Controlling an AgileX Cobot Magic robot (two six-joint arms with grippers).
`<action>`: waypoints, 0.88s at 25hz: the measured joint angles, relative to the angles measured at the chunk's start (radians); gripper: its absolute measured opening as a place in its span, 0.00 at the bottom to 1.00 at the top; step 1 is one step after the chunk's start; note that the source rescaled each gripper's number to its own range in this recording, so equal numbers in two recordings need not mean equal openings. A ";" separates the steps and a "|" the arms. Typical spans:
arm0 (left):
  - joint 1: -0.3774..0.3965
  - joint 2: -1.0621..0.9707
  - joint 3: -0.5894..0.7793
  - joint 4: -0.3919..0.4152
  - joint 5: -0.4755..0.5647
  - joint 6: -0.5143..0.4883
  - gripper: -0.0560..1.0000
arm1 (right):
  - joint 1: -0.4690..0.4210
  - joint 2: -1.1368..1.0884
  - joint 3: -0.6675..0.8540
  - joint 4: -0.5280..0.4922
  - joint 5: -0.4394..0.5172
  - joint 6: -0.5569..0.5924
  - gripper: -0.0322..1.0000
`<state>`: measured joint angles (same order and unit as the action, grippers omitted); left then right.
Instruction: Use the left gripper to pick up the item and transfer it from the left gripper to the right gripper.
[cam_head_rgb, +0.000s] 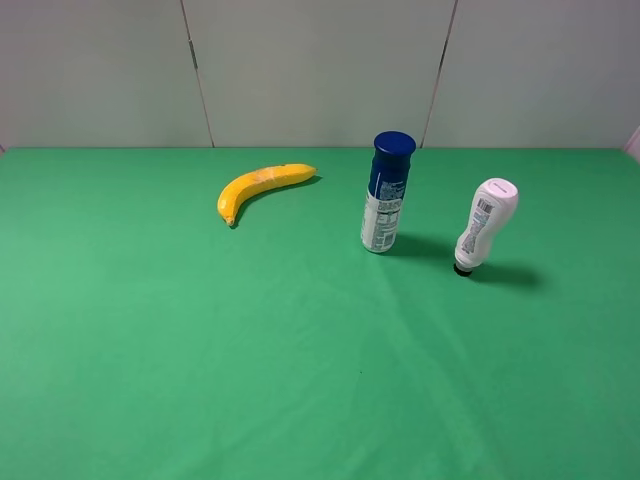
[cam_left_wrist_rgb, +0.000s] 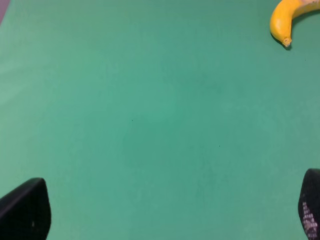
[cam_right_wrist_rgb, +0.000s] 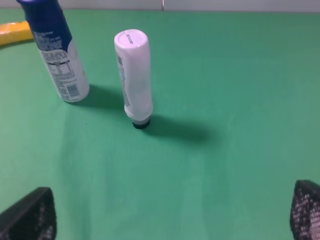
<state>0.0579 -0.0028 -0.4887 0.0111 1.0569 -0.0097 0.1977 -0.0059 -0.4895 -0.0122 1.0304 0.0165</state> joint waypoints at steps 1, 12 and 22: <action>0.000 0.000 0.000 0.000 0.000 0.000 1.00 | 0.000 0.000 0.000 0.000 0.000 0.000 1.00; 0.000 0.000 0.000 0.000 0.000 0.000 1.00 | -0.227 0.000 0.000 0.000 0.000 0.000 1.00; 0.000 0.000 0.000 0.000 0.000 0.000 1.00 | -0.276 0.000 0.000 0.000 0.000 0.000 1.00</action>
<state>0.0579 -0.0028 -0.4887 0.0111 1.0569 -0.0097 -0.0779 -0.0059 -0.4895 -0.0122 1.0304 0.0165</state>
